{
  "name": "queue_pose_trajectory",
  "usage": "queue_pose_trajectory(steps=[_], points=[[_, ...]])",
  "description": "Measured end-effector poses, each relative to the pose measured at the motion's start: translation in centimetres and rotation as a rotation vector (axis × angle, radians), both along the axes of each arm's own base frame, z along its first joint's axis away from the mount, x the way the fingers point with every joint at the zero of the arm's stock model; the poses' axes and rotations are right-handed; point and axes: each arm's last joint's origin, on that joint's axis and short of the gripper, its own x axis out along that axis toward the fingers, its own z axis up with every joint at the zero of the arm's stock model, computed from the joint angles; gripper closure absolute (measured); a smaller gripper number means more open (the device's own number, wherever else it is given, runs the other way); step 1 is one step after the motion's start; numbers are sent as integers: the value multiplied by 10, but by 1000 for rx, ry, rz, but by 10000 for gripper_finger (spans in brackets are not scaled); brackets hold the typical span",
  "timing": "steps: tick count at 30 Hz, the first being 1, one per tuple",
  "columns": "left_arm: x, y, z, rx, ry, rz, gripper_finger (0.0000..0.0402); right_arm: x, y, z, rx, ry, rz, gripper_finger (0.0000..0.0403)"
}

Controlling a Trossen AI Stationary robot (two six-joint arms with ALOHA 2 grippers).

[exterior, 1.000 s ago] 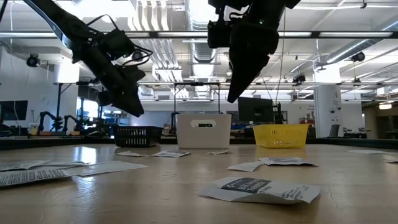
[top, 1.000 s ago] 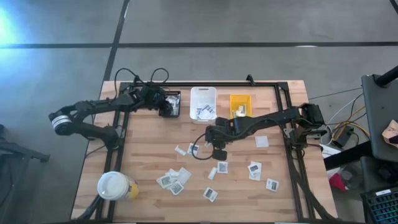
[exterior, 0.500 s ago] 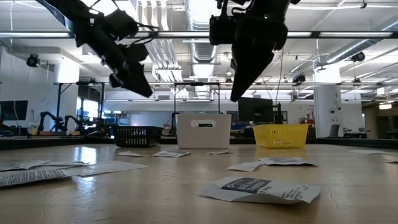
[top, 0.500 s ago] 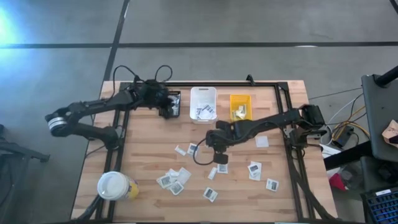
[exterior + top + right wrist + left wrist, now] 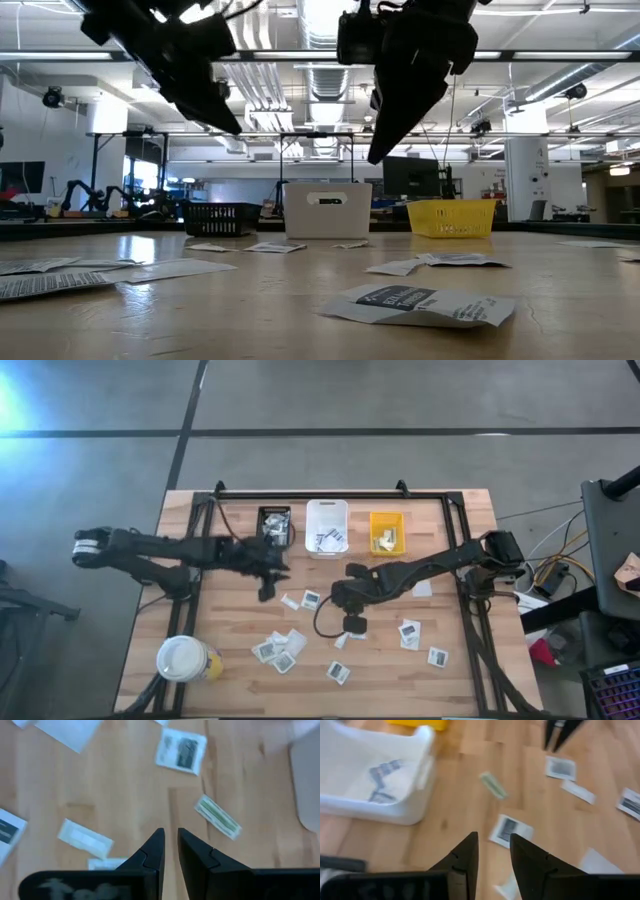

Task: Pick & Place First Aid Supplies
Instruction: Put the green bandage into the yellow basket

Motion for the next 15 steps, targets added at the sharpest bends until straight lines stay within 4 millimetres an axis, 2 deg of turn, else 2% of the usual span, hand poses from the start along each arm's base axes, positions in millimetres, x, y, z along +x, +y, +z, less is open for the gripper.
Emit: queue_pose_trajectory(steps=[7,15], points=[[-3,-34,-8,-45,25,-72,298,5,16,-5,27,-134,48,355],[-16,-53,-37,-113,80,-41,299,8,25,-18,68,-300,69,355]])
